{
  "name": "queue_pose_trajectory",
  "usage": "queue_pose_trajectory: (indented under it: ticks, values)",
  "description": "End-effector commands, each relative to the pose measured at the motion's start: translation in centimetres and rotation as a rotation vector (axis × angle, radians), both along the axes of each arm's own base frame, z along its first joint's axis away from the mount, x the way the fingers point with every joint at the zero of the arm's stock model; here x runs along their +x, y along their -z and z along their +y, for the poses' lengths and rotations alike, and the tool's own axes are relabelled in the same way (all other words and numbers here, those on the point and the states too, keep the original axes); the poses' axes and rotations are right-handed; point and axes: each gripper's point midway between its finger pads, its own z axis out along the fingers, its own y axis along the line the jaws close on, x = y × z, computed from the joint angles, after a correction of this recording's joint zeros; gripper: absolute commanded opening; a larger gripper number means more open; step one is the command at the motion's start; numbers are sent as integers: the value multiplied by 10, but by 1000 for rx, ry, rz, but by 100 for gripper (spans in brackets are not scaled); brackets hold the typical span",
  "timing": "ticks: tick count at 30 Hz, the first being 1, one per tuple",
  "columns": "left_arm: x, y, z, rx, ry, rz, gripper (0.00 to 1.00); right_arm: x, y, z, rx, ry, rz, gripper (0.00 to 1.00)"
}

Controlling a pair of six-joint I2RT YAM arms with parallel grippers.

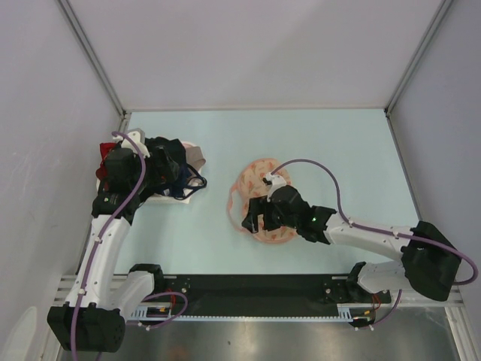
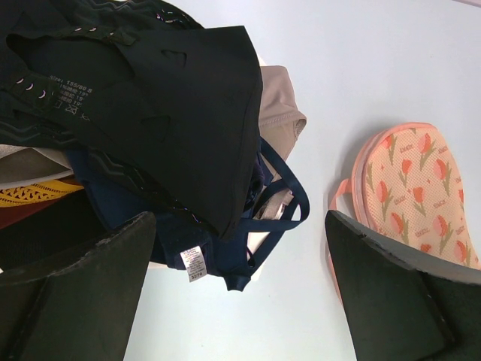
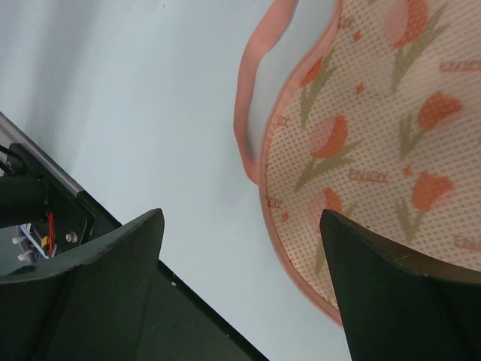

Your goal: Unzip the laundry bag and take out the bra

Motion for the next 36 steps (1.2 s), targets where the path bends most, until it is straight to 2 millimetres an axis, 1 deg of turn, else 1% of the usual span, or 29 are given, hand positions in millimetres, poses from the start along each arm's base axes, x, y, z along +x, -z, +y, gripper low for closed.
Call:
queue_pose_trajectory:
  ticks: [1, 4, 7, 8, 10, 11, 12, 14, 15, 16, 17, 18, 21, 22, 23, 24, 25, 27, 28, 29, 32, 36]
  values:
    - [2, -8, -1, 19, 17, -41, 100, 16, -34, -14, -13, 29, -146, 91]
    - [1, -10, 1, 26, 12, -50, 100, 22, -36, -26, -35, 49, -170, 95]
    - [0, -12, 2, 34, 7, -60, 100, 33, -38, -45, -65, 77, -201, 95]
    - [0, -13, 3, 35, 4, -65, 100, 40, -40, -56, -76, 103, -219, 96]
    - [-1, -14, 5, 42, -5, -73, 100, 48, -39, -71, -107, 133, -234, 96]
    - [-2, -19, 5, 43, -8, -90, 100, 57, -39, -85, -117, 176, -237, 96]
    - [-3, -19, 8, 51, -21, -96, 100, 60, -40, -96, -128, 195, -245, 96]
    - [-7, -24, 8, 62, -24, -121, 100, 66, -44, -112, -128, 228, -256, 96]
    - [-8, -24, 9, 67, -25, -128, 100, 73, -49, -132, -133, 278, -271, 96]
    - [-10, -25, 9, 76, -27, -135, 100, 75, -52, -139, -132, 292, -277, 96]
    - [-13, -30, 7, 77, -20, -155, 100, 77, -54, -149, -136, 314, -283, 96]
    - [-15, -31, 5, 78, -15, -165, 100, 81, -63, -167, -136, 362, -303, 96]
    - [-25, -35, 2, 87, -4, -203, 100, 82, -77, -190, -128, 417, -325, 98]
    - [-27, -37, 6, 94, -27, -213, 100, 85, -90, -206, -118, 466, -356, 99]
    - [-30, -39, 5, 95, -24, -226, 99, 85, -94, -212, -117, 484, -363, 99]
    - [-32, -37, 5, 96, -26, -231, 100, 84, -96, -219, -120, 500, -364, 99]
    - [-36, -43, 6, 93, -27, -259, 100, 83, -106, -228, -107, 521, -389, 99]
    - [-40, -45, 5, 85, -26, -278, 100, 82, -113, -237, -107, 548, -402, 100]
    - [-43, -49, 5, 81, -26, -296, 100, 80, -115, -234, -87, 529, -402, 100]
    - [-43, -51, 5, 79, -23, -305, 99, 80, -121, -238, -78, 541, -413, 100]
    - [-45, -56, 6, 81, -28, -325, 100, 77, -126, -239, -71, 541, -422, 100]
    - [-46, -57, 7, 84, -34, -339, 100, 75, -127, -240, -69, 545, -426, 100]
